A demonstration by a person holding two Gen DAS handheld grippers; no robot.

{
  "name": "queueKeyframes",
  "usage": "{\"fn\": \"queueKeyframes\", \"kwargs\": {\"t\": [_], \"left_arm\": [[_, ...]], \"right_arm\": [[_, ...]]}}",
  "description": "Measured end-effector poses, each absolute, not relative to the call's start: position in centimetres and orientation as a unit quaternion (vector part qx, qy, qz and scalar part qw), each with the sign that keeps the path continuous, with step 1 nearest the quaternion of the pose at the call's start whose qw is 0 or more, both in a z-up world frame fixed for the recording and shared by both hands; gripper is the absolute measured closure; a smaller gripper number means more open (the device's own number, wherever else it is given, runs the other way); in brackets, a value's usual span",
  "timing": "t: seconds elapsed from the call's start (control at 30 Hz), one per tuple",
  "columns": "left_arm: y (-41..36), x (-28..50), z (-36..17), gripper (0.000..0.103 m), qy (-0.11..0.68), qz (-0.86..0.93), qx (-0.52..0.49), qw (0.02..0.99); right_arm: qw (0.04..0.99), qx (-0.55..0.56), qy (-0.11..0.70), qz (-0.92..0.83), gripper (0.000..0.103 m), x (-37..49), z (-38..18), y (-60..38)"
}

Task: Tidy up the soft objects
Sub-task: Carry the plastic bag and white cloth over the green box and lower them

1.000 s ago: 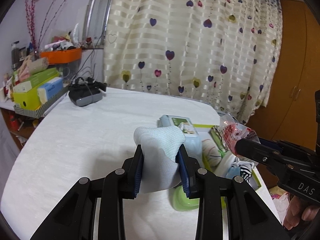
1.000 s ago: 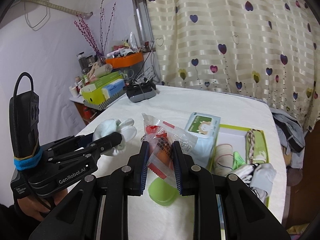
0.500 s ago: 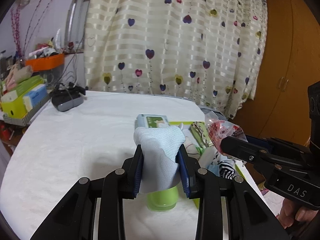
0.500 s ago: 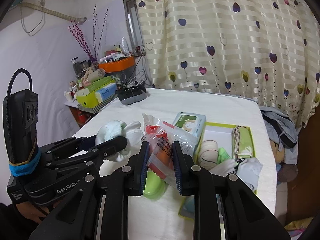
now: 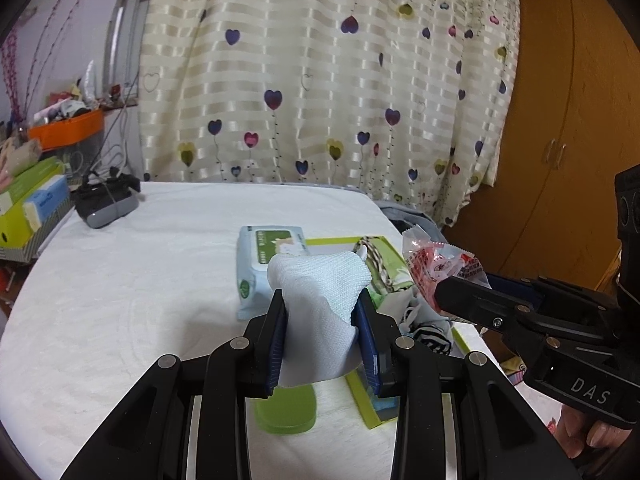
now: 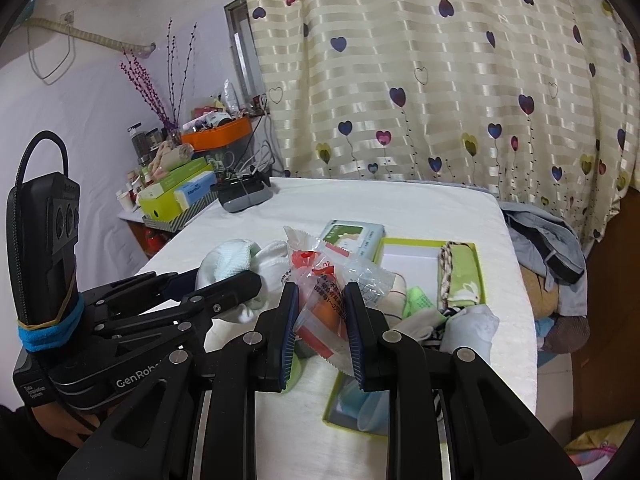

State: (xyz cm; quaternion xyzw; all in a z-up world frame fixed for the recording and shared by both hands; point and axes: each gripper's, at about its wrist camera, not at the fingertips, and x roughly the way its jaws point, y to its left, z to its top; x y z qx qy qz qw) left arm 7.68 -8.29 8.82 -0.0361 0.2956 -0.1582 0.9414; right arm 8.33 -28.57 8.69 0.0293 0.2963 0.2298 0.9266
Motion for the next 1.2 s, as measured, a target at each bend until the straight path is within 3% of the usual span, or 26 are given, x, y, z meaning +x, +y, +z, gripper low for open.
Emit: {"fn": "queueKeyframes", "kwargs": {"t": [0.6, 1.2], "left_arm": [[-13.1, 10.8, 7.5, 0.072, 0.318, -0.189, -0.020, 0.929], [-16.7, 15.8, 5.3, 0.072, 0.356, -0.194, 0.007, 0.914]], "right_arm": [[0.931, 0.066, 0.305, 0.187, 0.079, 10.2, 7.5, -34.4], [0.903, 0.081, 0.374, 0.193, 0.079, 12.9, 1.3, -35.4]]}}
